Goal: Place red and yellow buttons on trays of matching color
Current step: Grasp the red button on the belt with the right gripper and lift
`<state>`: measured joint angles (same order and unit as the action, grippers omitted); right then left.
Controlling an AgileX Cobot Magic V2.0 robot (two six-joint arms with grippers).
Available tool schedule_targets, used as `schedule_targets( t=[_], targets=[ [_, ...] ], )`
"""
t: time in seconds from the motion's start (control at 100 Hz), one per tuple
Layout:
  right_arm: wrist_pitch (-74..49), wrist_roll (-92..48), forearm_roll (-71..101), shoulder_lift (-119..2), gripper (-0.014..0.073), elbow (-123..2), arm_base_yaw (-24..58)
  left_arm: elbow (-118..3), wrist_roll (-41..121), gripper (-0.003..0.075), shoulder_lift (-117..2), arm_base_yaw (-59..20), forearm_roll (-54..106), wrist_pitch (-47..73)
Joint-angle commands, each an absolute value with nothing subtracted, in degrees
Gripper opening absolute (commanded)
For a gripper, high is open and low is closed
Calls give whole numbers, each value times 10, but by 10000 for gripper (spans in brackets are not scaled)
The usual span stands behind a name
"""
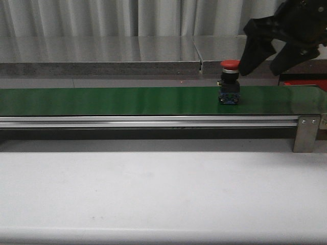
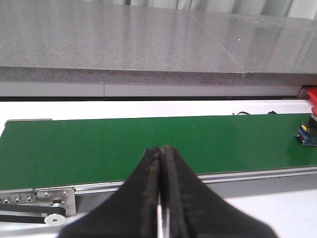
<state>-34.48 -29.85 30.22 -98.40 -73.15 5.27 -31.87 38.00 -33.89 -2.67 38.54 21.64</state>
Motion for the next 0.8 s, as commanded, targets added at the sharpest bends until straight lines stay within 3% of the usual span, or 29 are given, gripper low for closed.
schedule_targets(
  t=[0.0,0.32,0.61,0.79],
  targets=[
    [-333,-304,308,-980,564,-770,60,-334,379,-19,-339,-31,401,181],
    [-334,-304,308,-1027,545,-829,64,-334,379,-19,-339,-31,401,181],
    [-364,-304,308,-1039,207,-841,60,-334,379,-19,-339,-31,401,181],
    [-385,-297,308,-1039,181,-868,38,-334,379,-19,-339,-31,401,181]
  ],
)
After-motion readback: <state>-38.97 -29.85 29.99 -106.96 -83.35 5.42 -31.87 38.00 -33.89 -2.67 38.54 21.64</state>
